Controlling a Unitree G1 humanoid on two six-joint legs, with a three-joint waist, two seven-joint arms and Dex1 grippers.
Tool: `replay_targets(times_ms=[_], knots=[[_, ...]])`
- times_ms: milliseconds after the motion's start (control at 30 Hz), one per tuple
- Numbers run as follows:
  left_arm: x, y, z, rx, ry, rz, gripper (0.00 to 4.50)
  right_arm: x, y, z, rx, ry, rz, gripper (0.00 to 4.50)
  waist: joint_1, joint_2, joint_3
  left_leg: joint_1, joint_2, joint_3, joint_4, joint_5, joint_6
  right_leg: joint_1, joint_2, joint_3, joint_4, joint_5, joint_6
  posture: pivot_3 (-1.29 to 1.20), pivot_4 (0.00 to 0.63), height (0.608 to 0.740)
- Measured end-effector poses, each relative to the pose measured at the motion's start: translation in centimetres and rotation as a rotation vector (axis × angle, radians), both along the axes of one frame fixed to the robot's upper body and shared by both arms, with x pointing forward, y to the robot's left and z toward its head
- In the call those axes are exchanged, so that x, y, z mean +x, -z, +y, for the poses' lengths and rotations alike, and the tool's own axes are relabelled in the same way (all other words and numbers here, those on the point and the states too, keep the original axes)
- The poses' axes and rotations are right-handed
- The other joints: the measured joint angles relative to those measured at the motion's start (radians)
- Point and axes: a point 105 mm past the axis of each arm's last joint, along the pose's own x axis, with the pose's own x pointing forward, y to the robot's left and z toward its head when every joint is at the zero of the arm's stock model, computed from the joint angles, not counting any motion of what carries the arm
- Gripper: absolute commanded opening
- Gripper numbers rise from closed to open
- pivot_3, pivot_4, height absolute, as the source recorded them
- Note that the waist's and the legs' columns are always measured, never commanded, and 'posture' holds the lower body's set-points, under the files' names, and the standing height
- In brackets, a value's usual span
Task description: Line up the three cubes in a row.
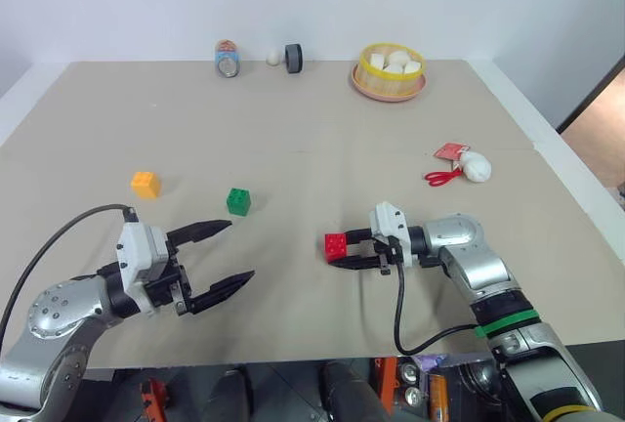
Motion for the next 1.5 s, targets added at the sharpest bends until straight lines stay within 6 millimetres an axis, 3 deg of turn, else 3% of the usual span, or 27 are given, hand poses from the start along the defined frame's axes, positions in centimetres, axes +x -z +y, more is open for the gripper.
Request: replay_targets(times_ms=[300, 367, 567, 600, 867, 1033, 1200, 1300, 1400, 1433, 1500], knots=[[0.1, -0.4, 0.1, 0.015, 0.013, -0.001, 4.50, 0.1, 0.3, -0.5, -0.019, -0.019, 0.005, 1.32, 0.000, 0.000, 0.000, 0.000, 0.000, 0.000, 0.000, 0.000, 0.000, 0.000, 0.000, 0.000, 0.000, 0.000, 0.000, 0.00, 0.150, 0.740], [0.1, -0.4, 0.0, 0.016, 0.017, -0.002, 4.50, 0.2, 0.4, -0.6, -0.021, -0.022, 0.005, 2.34, 0.000, 0.000, 0.000, 0.000, 0.000, 0.000, 0.000, 0.000, 0.000, 0.001, 0.000, 0.000, 0.000, 0.000, 0.000, 0.00, 0.150, 0.740], [0.2, -0.5, -0.1, 0.015, 0.022, -0.008, 4.50, 0.6, 0.4, -1.1, -0.046, -0.014, 0.002, 4.39, 0.000, 0.000, 0.000, 0.001, 0.000, 0.000, 0.000, 0.000, 0.000, 0.001, 0.000, 0.000, 0.000, 0.000, 0.000, 0.00, 0.150, 0.740], [0.2, -0.6, -0.1, 0.015, 0.021, -0.010, 4.50, 0.7, 0.3, -1.1, -0.052, -0.011, -0.002, 4.48, 0.000, 0.000, 0.000, 0.001, 0.000, 0.000, 0.000, 0.000, 0.000, 0.001, 0.000, 0.000, 0.000, 0.000, 0.000, 0.00, 0.150, 0.740], [0.4, -0.8, -0.1, 0.012, 0.010, -0.017, 4.50, 0.9, 0.0, -2.2, -0.110, -0.015, 0.015, 4.48, 0.006, 0.000, 0.000, 0.001, 0.000, 0.000, 0.002, 0.000, 0.000, 0.003, 0.000, 0.000, 0.000, 0.000, 0.001, 0.00, 0.150, 0.740], [0.2, -0.1, 0.3, 0.017, -0.007, 0.007, 4.50, 1.2, -0.6, -5.1, -0.196, 0.025, 0.044, 4.48, 0.017, 0.000, 0.000, 0.002, -0.001, 0.000, 0.002, 0.000, 0.000, 0.003, 0.000, 0.000, 0.000, 0.000, 0.001, 0.00, 0.150, 0.740], [0.6, 0.7, 2.2, 0.025, -0.104, 0.042, 4.50, 1.7, -1.9, -8.9, -0.234, 0.143, 0.061, 4.48, 0.021, 0.000, 0.000, 0.002, -0.001, 0.000, 0.003, 0.000, 0.000, 0.003, -0.001, 0.000, 0.000, 0.000, 0.001, 0.00, 0.150, 0.740], [1.5, 1.5, 3.1, 0.040, -0.204, 0.049, 4.50, 2.8, -4.3, -10.1, -0.160, 0.239, 0.038, 4.48, 0.019, 0.000, 0.000, 0.004, 0.000, 0.001, 0.002, 0.000, 0.000, 0.004, -0.001, 0.000, 0.000, 0.001, 0.000, 0.00, 0.150, 0.740], [2.8, 2.6, 3.4, 0.030, -0.326, 0.065, 4.50, 4.4, -8.6, -10.6, 0.027, 0.362, -0.011, 4.48, 0.015, 0.001, 0.001, 0.006, 0.000, 0.001, 0.002, 0.000, 0.000, 0.005, -0.001, 0.001, 0.001, 0.002, -0.001, 0.00, 0.150, 0.740], [3.5, 2.9, 3.3, 0.001, -0.370, 0.078, 4.50, 4.8, -10.4, -10.2, 0.109, 0.392, -0.044, 4.48, 0.015, 0.001, 0.000, 0.007, 0.000, 0.000, 0.002, 0.000, 0.000, 0.007, 0.000, 0.000, 0.001, 0.002, -0.001, 0.00, 0.150, 0.740], [4.1, 3.2, 2.9, -0.010, -0.395, 0.092, 4.50, 5.0, -11.9, -8.9, 0.176, 0.381, -0.065, 4.48, 0.015, 0.000, 0.000, 0.007, 0.001, -0.001, 0.002, 0.000, 0.000, 0.007, 0.002, 0.000, 0.001, 0.002, -0.001, 0.00, 0.150, 0.740]])
